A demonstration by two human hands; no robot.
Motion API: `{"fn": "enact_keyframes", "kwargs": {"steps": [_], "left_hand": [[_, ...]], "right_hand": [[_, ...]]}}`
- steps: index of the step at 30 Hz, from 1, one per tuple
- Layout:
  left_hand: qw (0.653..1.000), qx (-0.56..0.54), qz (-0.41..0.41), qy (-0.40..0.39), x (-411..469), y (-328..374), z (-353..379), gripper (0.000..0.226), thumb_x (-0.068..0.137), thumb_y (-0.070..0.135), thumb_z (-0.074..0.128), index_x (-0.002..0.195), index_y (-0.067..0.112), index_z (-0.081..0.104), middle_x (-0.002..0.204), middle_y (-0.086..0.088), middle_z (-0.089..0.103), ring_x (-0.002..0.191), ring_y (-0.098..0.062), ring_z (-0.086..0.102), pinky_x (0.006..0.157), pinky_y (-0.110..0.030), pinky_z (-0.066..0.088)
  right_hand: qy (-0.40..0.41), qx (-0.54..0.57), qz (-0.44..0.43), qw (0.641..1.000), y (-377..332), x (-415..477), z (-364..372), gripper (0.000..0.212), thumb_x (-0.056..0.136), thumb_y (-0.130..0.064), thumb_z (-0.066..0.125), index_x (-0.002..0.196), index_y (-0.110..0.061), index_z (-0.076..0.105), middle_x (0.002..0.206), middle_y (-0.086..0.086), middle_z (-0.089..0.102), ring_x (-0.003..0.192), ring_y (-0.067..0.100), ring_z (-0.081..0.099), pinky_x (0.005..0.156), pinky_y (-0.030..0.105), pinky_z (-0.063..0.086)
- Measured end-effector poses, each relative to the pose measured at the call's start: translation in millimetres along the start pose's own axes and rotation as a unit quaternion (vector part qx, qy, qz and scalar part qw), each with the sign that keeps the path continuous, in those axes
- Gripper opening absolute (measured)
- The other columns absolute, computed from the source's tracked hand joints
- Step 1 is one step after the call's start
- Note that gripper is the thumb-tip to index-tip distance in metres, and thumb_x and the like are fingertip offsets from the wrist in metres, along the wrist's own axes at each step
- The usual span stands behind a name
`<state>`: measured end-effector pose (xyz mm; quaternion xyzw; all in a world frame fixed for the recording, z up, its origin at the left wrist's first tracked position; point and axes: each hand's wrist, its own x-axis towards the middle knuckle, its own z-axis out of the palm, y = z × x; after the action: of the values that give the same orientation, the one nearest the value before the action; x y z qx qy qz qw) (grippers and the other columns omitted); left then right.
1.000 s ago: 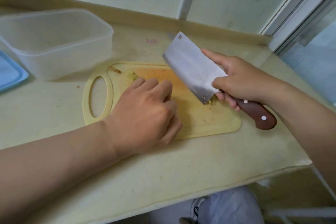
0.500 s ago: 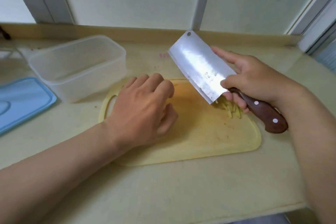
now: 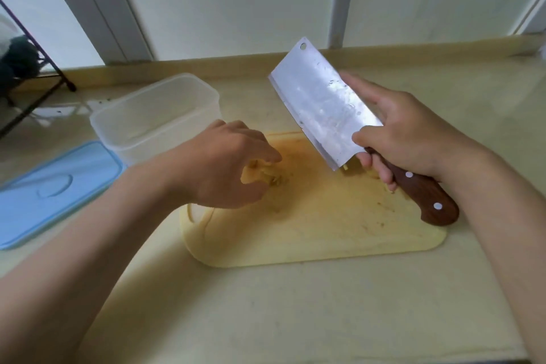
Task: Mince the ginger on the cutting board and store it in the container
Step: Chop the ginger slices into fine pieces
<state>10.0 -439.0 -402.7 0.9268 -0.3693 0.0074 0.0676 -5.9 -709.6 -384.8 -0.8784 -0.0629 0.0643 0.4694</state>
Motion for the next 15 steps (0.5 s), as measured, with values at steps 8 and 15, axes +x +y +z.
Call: {"fn": "enact_keyframes", "kwargs": {"steps": [8, 15], "left_hand": [[0.997, -0.027, 0.022, 0.069, 7, 11, 10, 0.028, 0.083, 0.04, 0.065, 0.105, 0.028, 0.076, 0.092, 0.012, 0.072, 0.08, -0.016, 0.059, 0.08, -0.04, 0.051], [0.994, -0.056, 0.019, 0.088, 4, 17, 9, 0.022, 0.08, 0.009, 0.077, 0.1, 0.019, 0.077, 0.085, 0.005, 0.067, 0.072, -0.015, 0.061, 0.069, -0.032, 0.053]], "right_hand": [[0.004, 0.003, -0.002, 1.0, 2, -6, 2, 0.093, 0.091, 0.001, 0.044, 0.152, -0.066, 0.026, 0.066, 0.016, 0.063, 0.043, 0.029, 0.052, 0.044, 0.036, 0.052], [0.007, 0.003, -0.001, 1.0, 4, -8, 1, 0.092, 0.091, 0.001, 0.044, 0.153, -0.065, 0.024, 0.062, 0.011, 0.062, 0.044, 0.027, 0.053, 0.046, 0.041, 0.055]]}}
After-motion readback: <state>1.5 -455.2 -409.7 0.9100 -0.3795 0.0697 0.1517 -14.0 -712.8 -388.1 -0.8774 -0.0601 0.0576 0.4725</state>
